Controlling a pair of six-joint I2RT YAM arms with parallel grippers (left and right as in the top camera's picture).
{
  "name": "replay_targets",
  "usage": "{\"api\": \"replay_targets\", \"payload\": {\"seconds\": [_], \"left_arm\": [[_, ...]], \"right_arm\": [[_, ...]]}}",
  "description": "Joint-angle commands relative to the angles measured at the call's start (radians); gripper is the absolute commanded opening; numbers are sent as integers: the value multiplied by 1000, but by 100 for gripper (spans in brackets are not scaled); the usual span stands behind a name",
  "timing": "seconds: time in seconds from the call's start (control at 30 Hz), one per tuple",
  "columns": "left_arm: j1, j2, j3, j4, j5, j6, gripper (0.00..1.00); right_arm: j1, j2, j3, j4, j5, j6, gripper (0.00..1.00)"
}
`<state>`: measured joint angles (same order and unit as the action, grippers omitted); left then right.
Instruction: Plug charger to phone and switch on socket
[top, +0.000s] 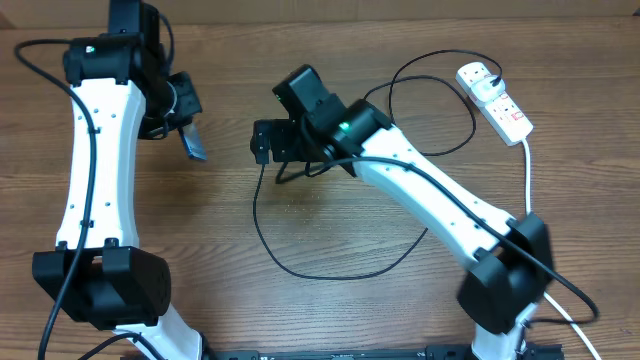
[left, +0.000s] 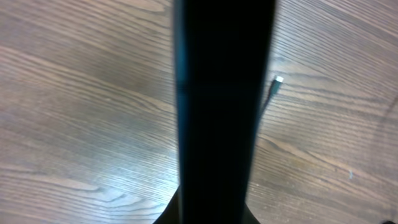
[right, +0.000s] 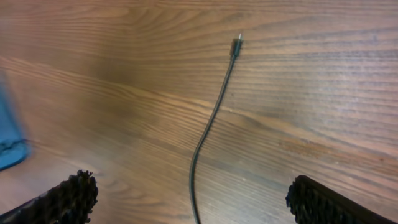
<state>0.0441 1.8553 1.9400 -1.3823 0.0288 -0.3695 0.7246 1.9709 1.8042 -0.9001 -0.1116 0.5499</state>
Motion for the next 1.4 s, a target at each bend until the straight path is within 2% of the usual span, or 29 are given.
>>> {"api": "replay_targets", "payload": {"seconds": [0.0,0.17,0.43,0.67,0.8,1.1,1.37], "left_arm": [[10,8,11,-3,-28,-50,4],[8,8,11,-17,-8,-50,4],[8,8,11,-47,-3,-50,4],[8,8,11,-47,-2,-50,4],[8,8,11,-46,-3,-50,4],[8,8,11,-46,-3,-45,4],[8,8,11,-49,-3,-34,4]], "right_arm": [[-8,92,215,-102,6,-5,99],[-8,235,461,-207,13,-2,94],[-8,429,468,-137,87,76,89],[-3,514,468,-100,182,143,69],[14,554,468,-103,209,158,63],[97,593,467,-110,329,162,62],[92,638,467,-163,365,209,59]]}}
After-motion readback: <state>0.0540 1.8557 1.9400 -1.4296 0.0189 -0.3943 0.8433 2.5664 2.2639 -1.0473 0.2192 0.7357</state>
